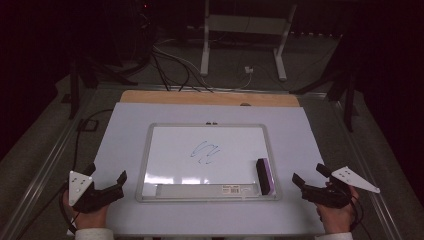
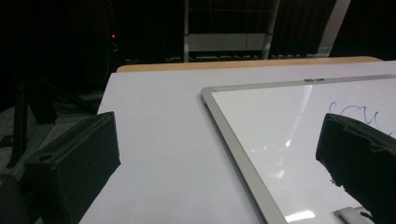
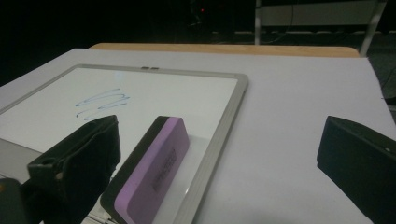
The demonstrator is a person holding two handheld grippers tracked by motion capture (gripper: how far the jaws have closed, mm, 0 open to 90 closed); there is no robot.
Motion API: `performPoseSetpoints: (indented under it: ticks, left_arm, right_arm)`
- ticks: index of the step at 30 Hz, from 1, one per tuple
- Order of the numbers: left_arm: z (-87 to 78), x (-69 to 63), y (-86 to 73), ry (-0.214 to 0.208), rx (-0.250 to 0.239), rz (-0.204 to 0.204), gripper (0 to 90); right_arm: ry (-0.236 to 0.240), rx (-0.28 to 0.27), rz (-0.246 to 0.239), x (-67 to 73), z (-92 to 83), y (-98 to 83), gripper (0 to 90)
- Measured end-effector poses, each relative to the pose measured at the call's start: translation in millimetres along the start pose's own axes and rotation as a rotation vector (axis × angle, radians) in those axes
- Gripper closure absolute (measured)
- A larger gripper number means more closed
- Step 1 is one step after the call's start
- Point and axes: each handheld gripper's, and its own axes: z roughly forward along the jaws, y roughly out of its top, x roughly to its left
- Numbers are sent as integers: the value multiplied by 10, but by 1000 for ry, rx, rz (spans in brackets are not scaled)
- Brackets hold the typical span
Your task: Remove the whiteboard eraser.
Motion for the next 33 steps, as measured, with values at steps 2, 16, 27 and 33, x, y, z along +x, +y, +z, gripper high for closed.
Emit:
performPoseSetpoints:
  ticks: [2, 16, 27, 33]
  left_arm:
    - [7, -4, -3, -1, 2, 3, 4]
    - [28, -13, -13, -5, 12, 7, 4]
    - [41, -22, -19, -9, 20, 11, 4]
    - [44, -20, -22, -9, 20, 10, 4]
  right_arm:
    - [6, 22, -9, 11, 32, 37, 0]
    - [67, 97, -4, 118, 309, 133, 0]
    - [106, 211, 20, 214, 533, 118, 0]
    - [120, 254, 37, 247, 609, 87, 33]
